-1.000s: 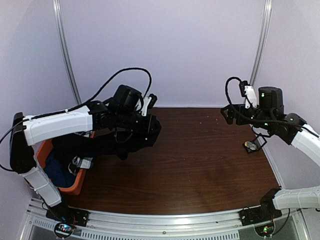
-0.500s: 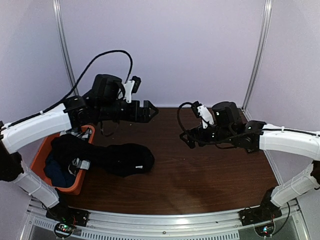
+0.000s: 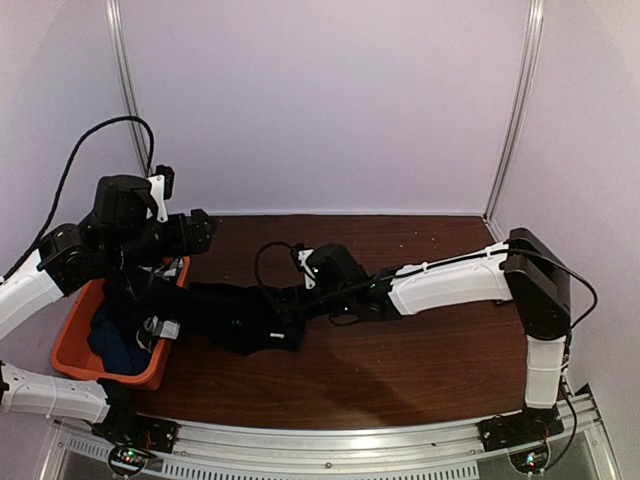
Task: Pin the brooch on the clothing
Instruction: Pick up the crumpled clothing from the center of the board.
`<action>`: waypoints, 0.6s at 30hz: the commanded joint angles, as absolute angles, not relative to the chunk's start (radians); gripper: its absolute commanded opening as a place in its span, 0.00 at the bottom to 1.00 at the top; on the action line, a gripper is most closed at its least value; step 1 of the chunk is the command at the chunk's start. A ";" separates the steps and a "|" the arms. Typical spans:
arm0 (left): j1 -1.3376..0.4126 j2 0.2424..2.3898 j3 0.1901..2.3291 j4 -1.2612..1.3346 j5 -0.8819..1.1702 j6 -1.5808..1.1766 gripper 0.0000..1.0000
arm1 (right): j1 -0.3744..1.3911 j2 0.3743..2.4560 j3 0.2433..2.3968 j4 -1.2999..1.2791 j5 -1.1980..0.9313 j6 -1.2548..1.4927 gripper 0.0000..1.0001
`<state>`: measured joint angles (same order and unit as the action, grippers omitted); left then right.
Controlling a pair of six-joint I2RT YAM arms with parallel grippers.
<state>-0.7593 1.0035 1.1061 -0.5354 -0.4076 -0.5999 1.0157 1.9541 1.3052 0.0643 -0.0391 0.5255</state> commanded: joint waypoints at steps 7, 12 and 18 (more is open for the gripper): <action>-0.710 0.835 0.977 -0.712 -0.579 -0.732 0.98 | 1.062 2.164 1.525 -0.162 0.067 0.542 1.00; -0.710 0.809 0.964 -0.732 -0.615 -0.748 0.98 | 1.062 2.226 1.571 -0.221 0.079 0.527 0.89; -0.709 0.813 0.949 -0.730 -0.621 -0.757 0.98 | 1.063 2.214 1.597 -0.252 0.137 0.492 0.43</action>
<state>-0.7151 0.8093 0.9665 -0.7273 -0.5930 -0.7353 1.0565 2.2238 1.5581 -0.1856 0.0654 0.5232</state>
